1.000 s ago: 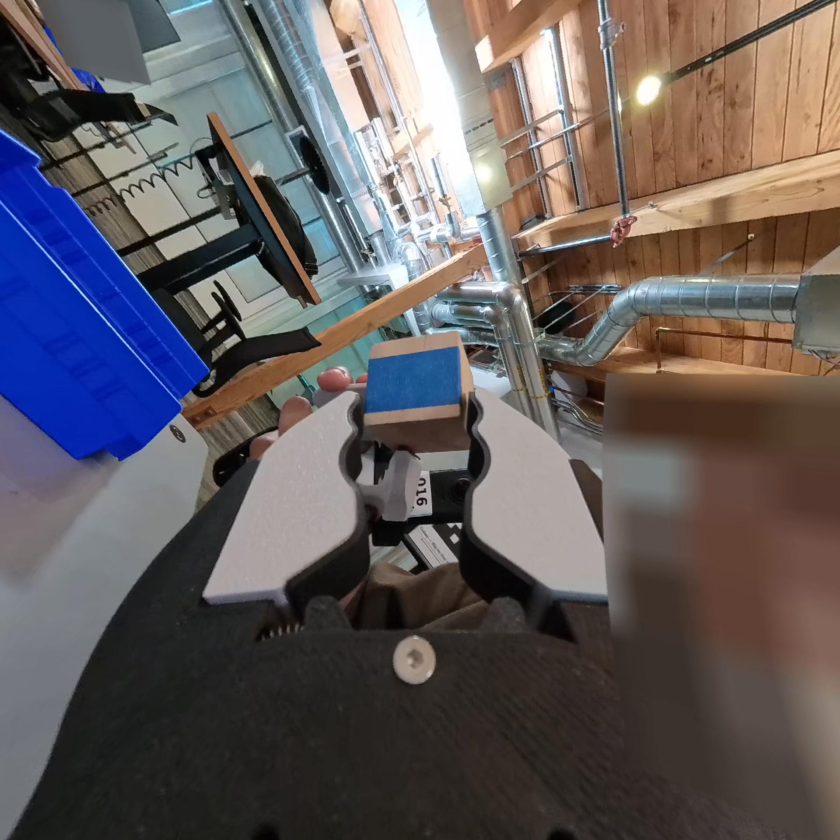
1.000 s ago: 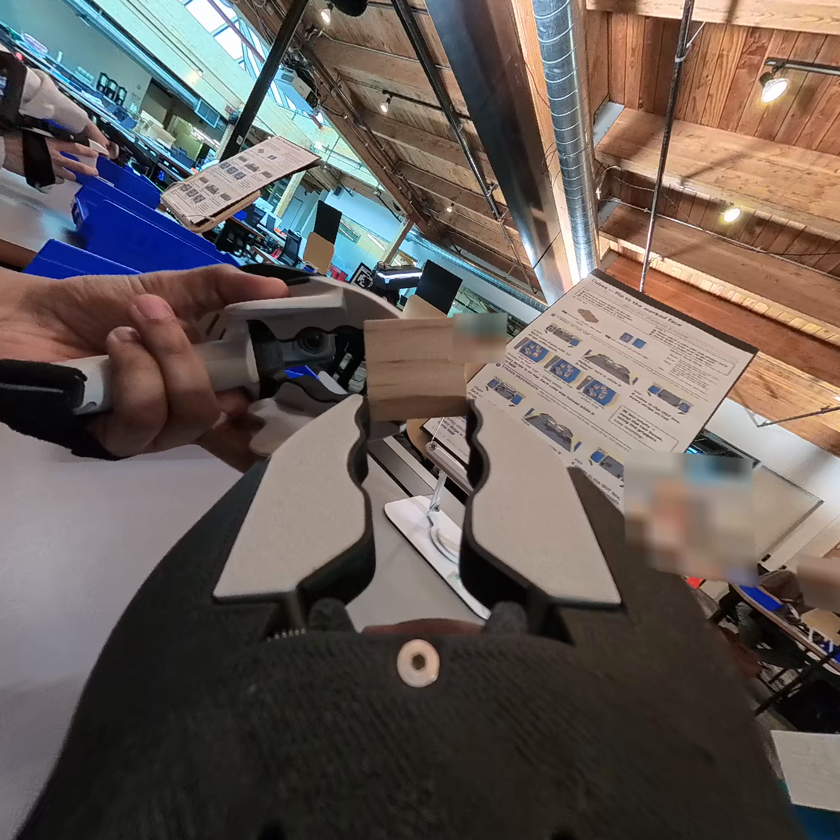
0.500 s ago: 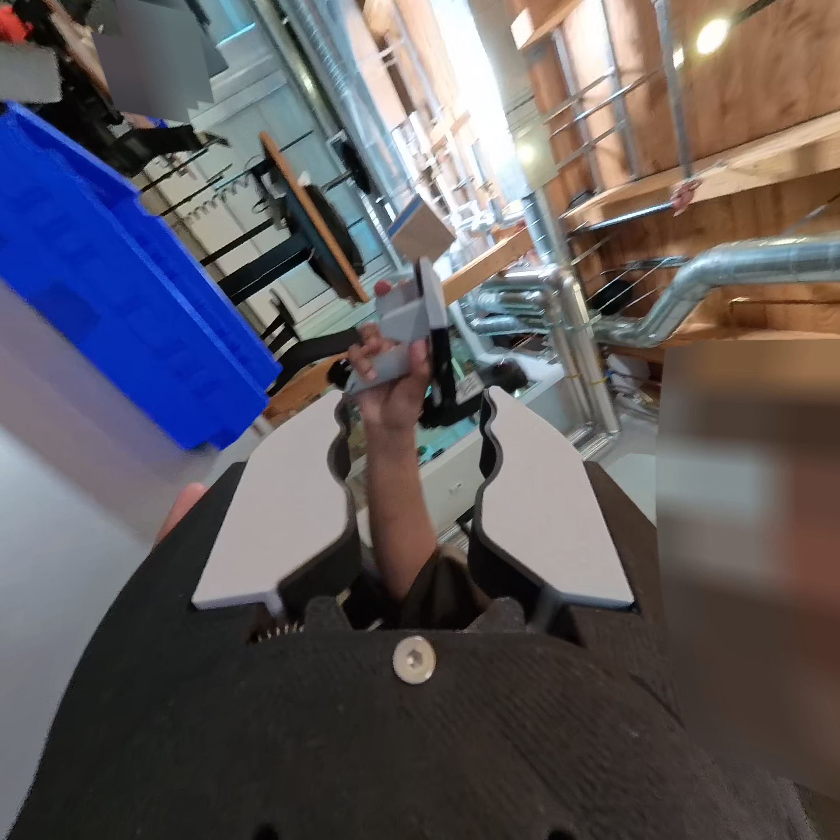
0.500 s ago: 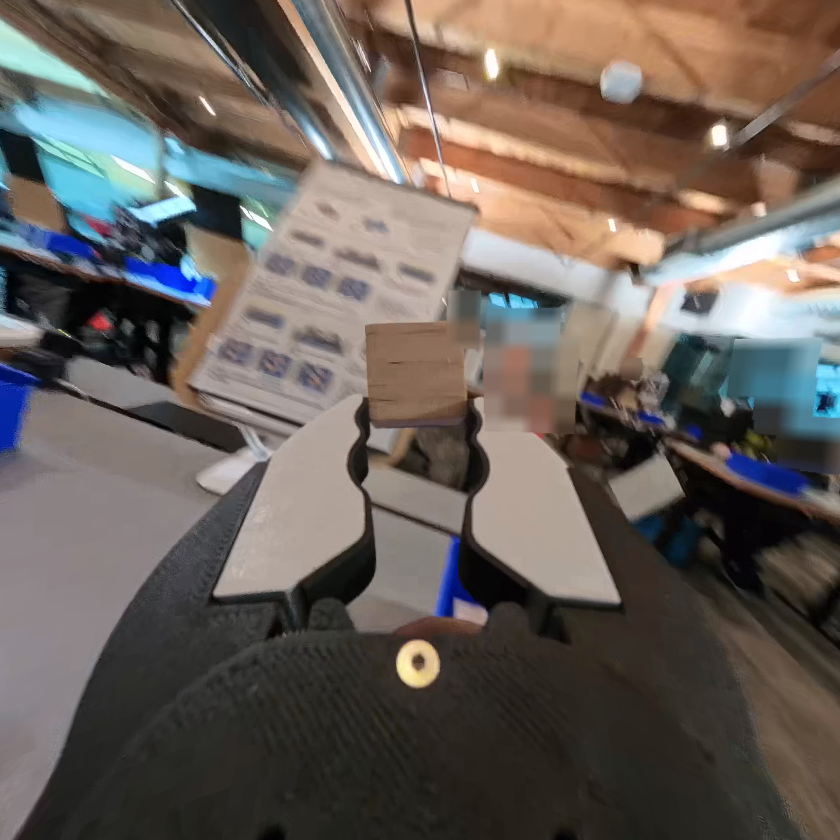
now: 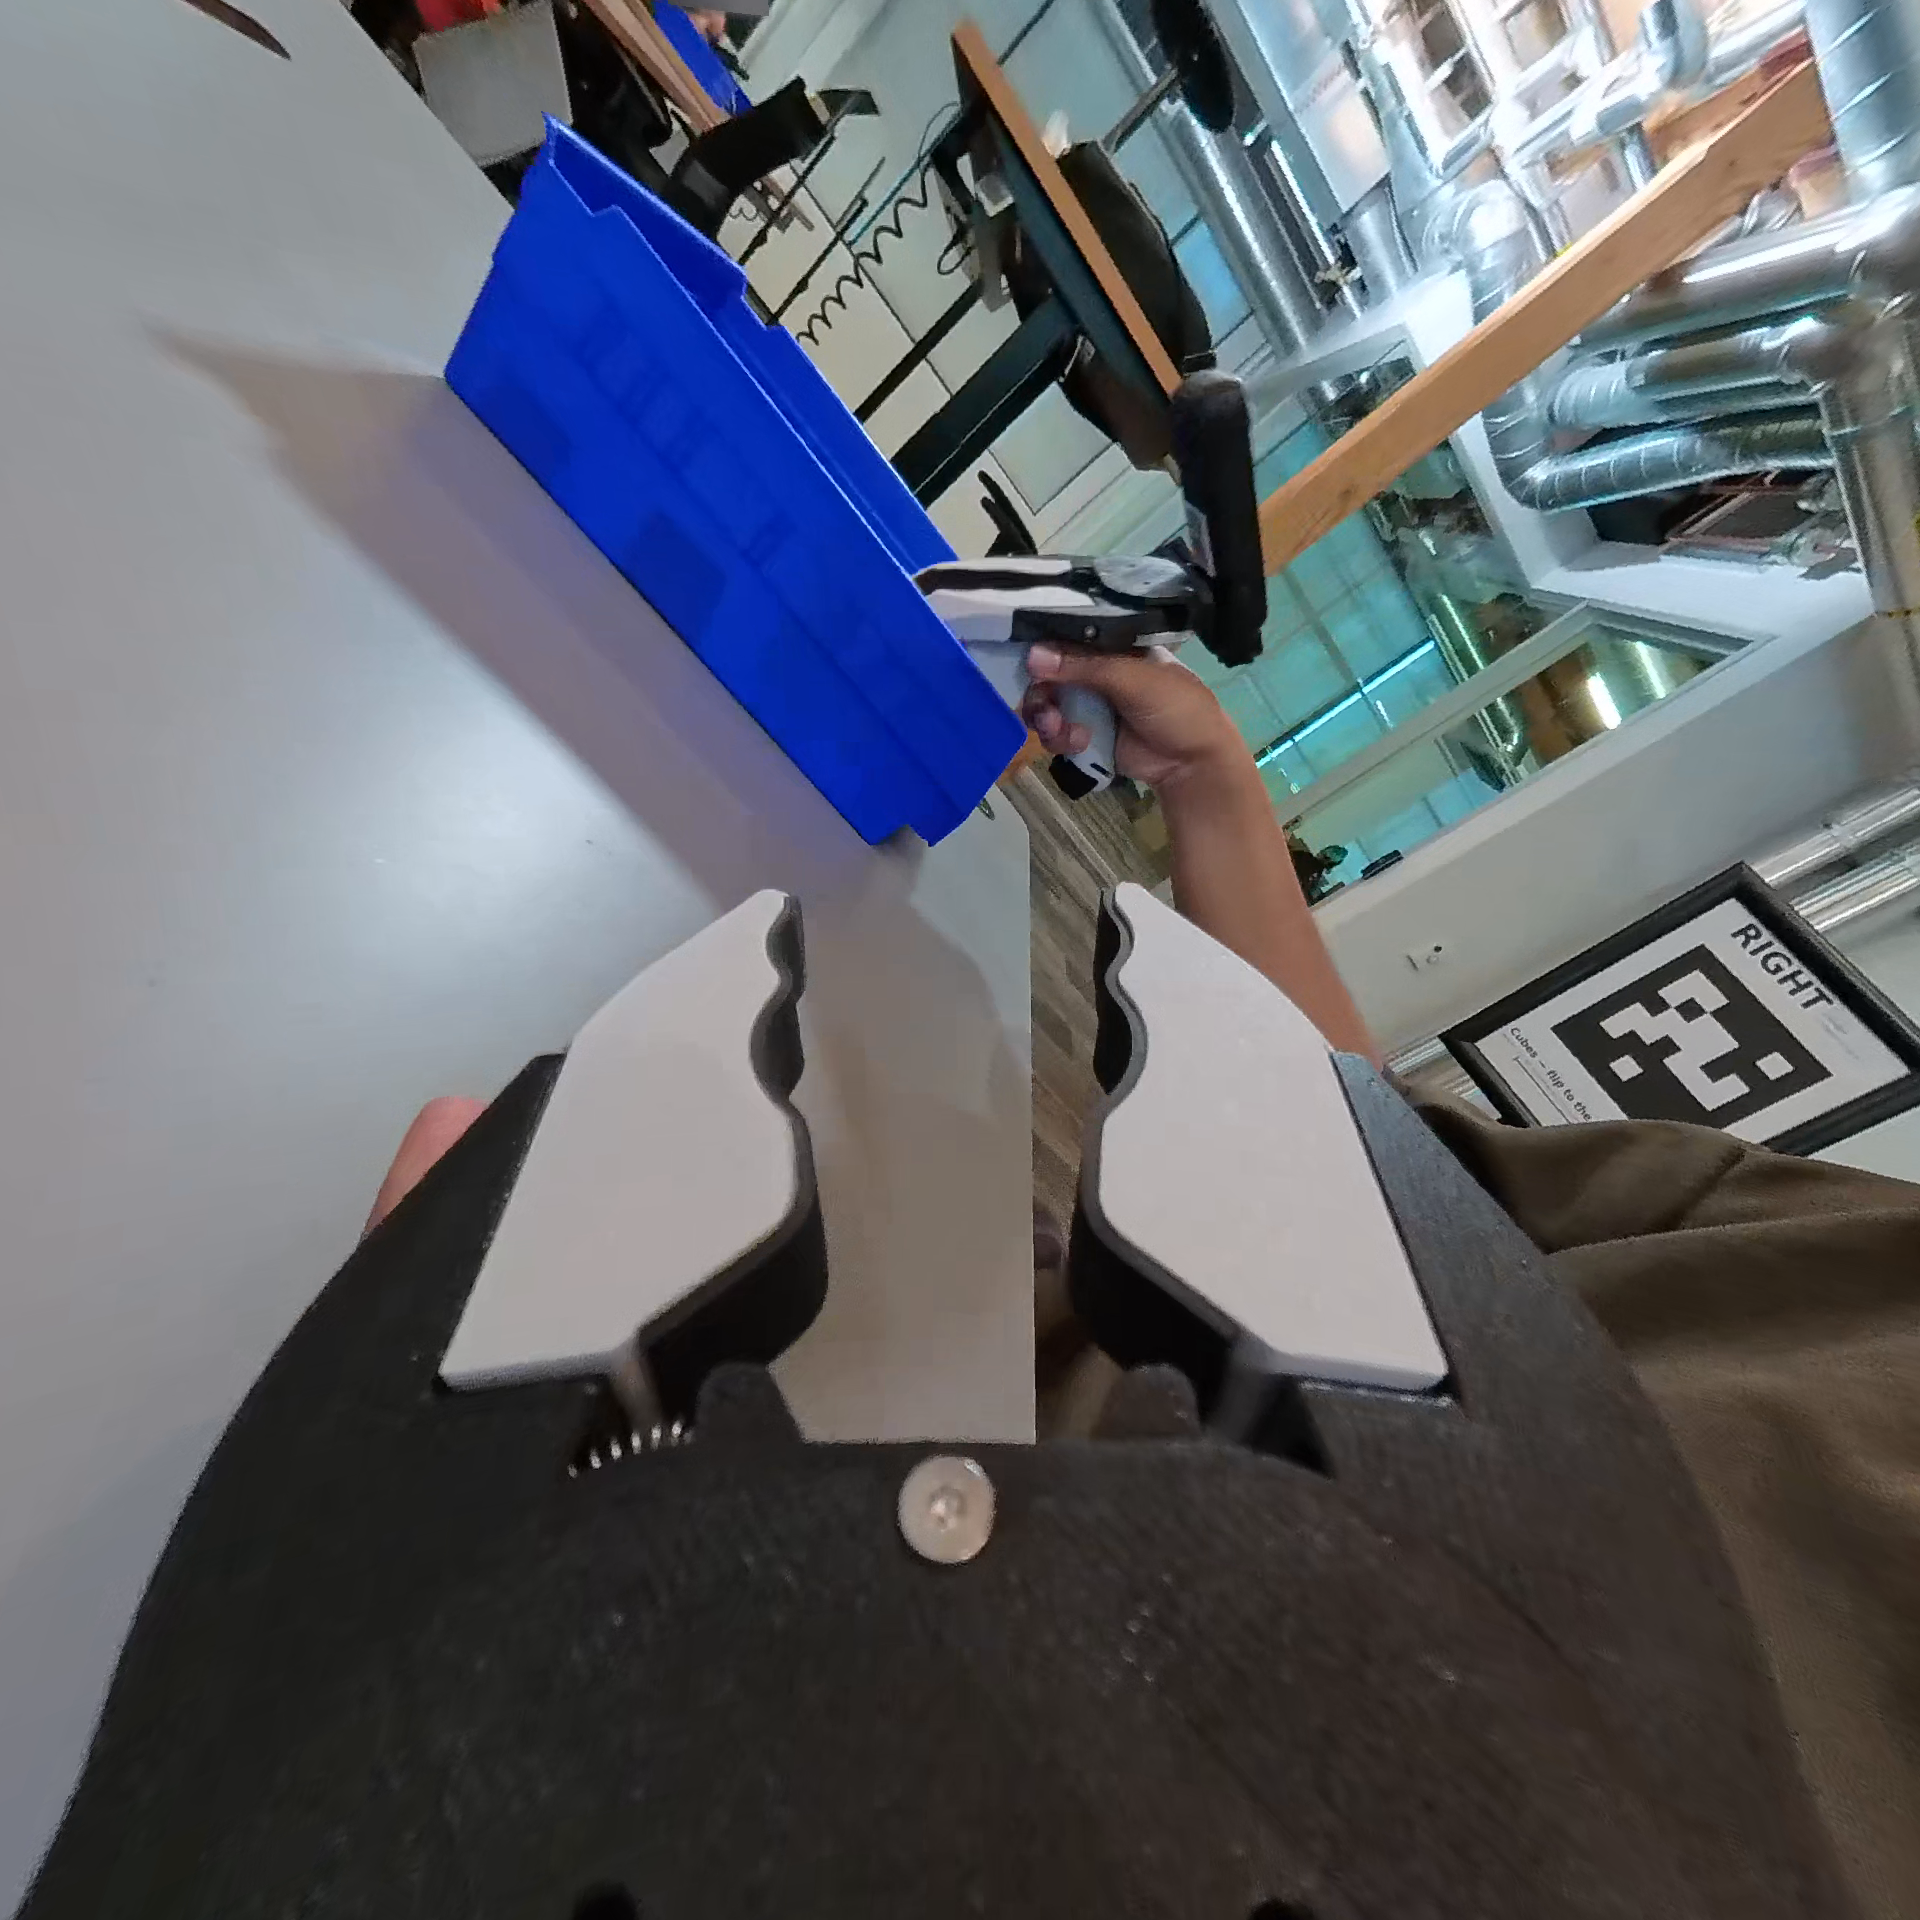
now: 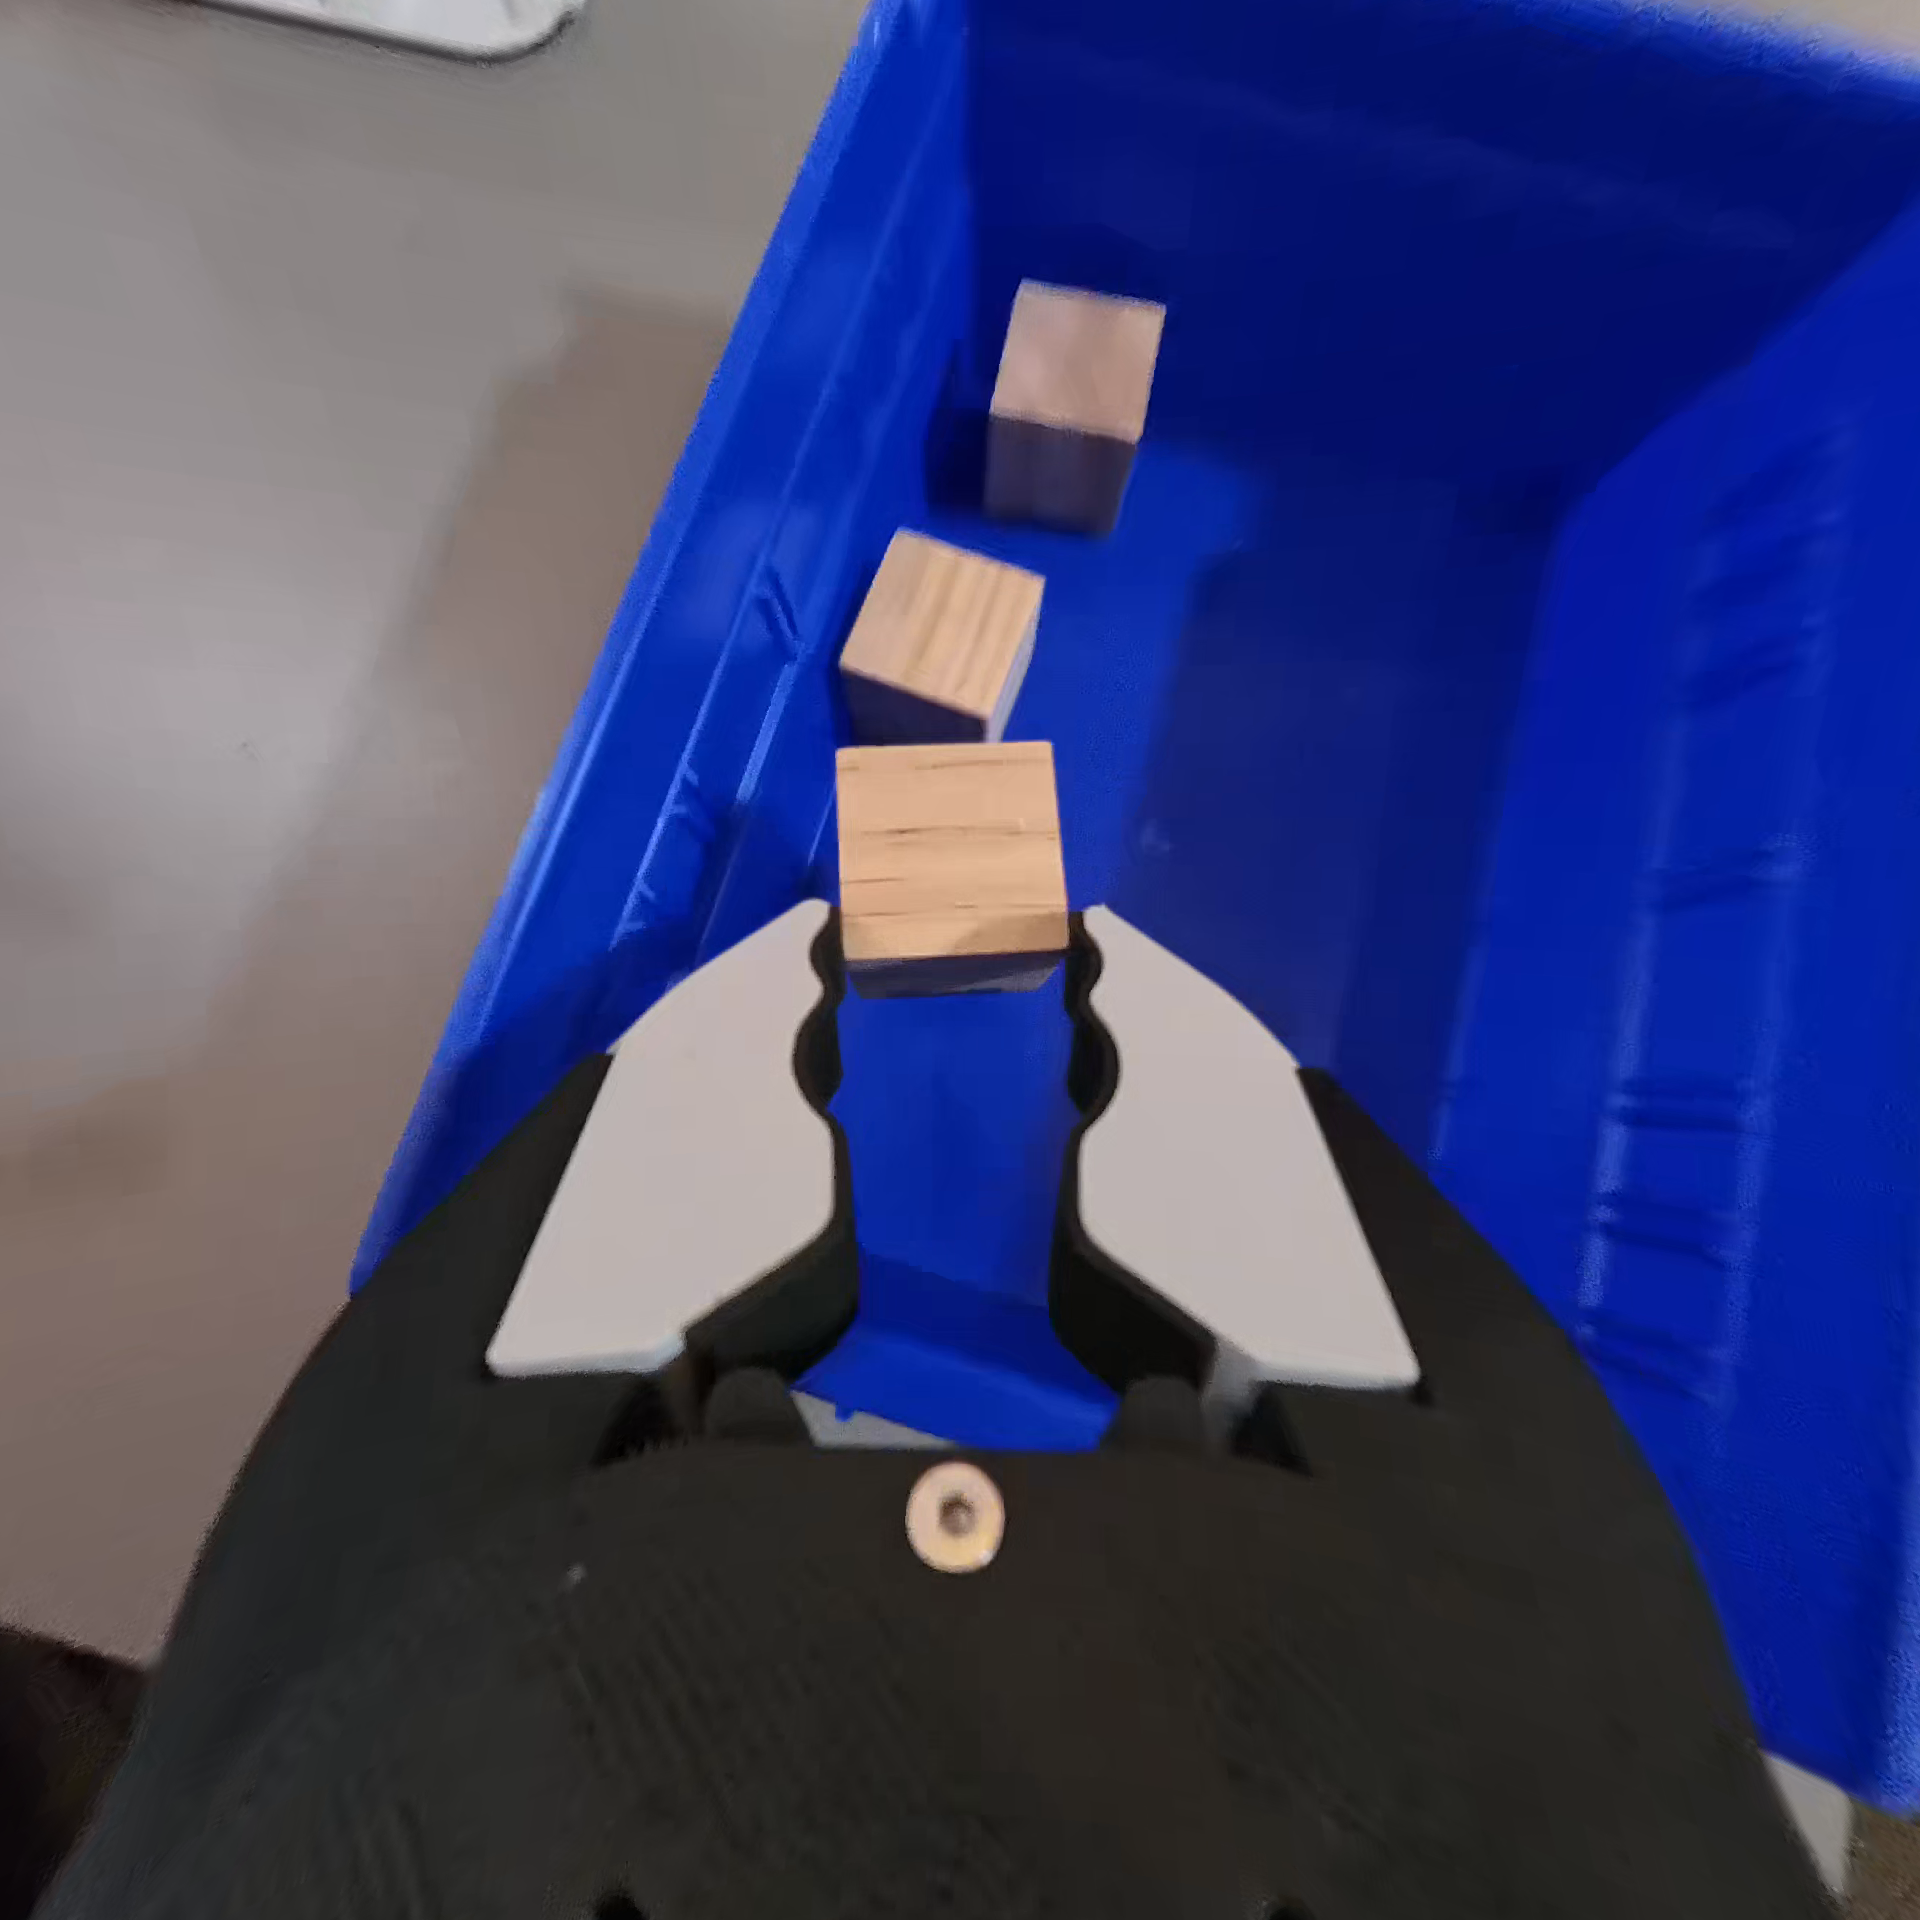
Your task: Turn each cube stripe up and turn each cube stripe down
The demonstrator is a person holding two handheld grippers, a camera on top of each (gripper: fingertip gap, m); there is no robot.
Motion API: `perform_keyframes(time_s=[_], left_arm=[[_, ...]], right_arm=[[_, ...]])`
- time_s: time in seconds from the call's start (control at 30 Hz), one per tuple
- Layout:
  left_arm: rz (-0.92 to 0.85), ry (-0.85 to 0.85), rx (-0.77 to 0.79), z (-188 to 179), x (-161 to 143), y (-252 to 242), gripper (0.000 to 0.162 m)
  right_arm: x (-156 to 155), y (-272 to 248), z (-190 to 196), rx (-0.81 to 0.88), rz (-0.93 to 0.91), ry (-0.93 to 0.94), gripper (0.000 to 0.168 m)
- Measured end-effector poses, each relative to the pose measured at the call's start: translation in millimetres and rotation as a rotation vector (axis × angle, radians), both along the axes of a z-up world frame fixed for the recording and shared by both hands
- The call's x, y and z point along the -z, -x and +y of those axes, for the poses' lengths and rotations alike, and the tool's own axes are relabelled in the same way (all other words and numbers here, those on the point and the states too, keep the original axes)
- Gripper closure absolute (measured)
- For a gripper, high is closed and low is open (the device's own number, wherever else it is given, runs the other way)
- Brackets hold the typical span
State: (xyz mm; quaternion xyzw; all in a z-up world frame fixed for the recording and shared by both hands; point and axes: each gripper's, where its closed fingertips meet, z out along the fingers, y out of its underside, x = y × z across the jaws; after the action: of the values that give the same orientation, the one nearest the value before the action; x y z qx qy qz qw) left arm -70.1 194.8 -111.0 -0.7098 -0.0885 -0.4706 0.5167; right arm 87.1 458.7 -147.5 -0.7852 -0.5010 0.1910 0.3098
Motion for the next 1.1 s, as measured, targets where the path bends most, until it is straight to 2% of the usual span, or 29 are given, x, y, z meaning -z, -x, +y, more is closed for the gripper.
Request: perform_keyframes(time_s=[0.13, 0.3, 0.7, 0.83, 0.97, 1.1], left_arm=[[0.017, 0.005, -0.003, 0.4, 1.9, -0.8, 0.107], [-0.023, -0.002, -0.029, 1.3, -0.5, 6.9, 0.107], [-0.129, -0.005, -0.038, 0.6, -4.4, 15.5, 0.112], [-0.126, -0.001, -0.033, 0.4, -3.5, 14.4, 0.113], [-0.124, -0.001, -0.030, 0.1, -3.3, 14.3, 0.114], [-0.131, 0.000, -0.028, 0.4, -3.2, 14.3, 0.114]], right_arm=[[19.1, -4.1, -0.9, -0.023, -0.030, 0.057, 0.126], [23.0, -4.9, 0.5, -0.001, -0.015, 0.093, 0.126], [41.7, 0.7, -17.2, -0.025, -0.112, 0.147, 0.126], [37.1, 2.5, -20.8, -0.023, -0.062, 0.196, 0.126], [15.5, 5.2, -19.0, -0.013, 0.058, 0.241, 0.123], [-1.2, -3.0, -2.5, 0.042, 0.112, 0.187, 0.128]])
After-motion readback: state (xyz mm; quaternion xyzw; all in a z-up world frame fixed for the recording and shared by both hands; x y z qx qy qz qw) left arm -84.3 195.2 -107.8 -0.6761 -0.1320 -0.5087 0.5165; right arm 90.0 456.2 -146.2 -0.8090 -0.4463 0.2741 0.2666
